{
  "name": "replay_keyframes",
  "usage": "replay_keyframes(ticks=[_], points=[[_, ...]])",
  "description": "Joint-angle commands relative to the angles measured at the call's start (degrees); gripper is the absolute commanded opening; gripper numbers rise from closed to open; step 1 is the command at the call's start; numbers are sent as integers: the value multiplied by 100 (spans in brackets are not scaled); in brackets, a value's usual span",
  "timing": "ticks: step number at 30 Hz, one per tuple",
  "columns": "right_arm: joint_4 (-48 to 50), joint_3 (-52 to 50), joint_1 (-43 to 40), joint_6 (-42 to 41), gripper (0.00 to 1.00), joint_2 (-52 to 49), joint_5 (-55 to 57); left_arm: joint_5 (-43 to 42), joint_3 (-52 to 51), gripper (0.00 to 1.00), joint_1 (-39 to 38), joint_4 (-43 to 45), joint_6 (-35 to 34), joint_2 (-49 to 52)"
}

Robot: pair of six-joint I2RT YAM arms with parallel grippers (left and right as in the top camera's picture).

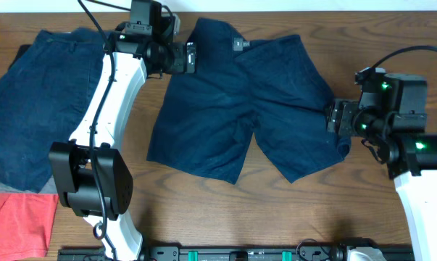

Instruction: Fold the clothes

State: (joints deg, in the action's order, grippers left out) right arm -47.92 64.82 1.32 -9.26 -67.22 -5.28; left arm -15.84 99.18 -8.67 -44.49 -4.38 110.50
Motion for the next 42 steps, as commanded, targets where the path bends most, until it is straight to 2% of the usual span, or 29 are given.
replay_keyframes(ticks=[1,6,12,18,24,28,33,42], points=[[133,74,79,-514,80,-420,1106,352,-94,98,13,-2,144,74],[455,74,184,-181,78,-1209,669,352,-109,98,13,61,205,74],[870,74,623,-181,81,-1604,678,350,-114,98,13,85,203,74],[1296,74,981,-177,82,-2118,896,350,-114,98,13,90,203,74],[1742,74,1438,177,77,-2789,1266,350,-116,98,13,103,203,74],[1902,74,1921,564,77,-3036,1484,352,-116,98,15,105,205,74],[2063,74,2500,638,81,-3202,1602,638,-157,98,15,103,203,79],[2588,76,2802,767,81,-3674,1534,772,-254,99,24,26,332,570]])
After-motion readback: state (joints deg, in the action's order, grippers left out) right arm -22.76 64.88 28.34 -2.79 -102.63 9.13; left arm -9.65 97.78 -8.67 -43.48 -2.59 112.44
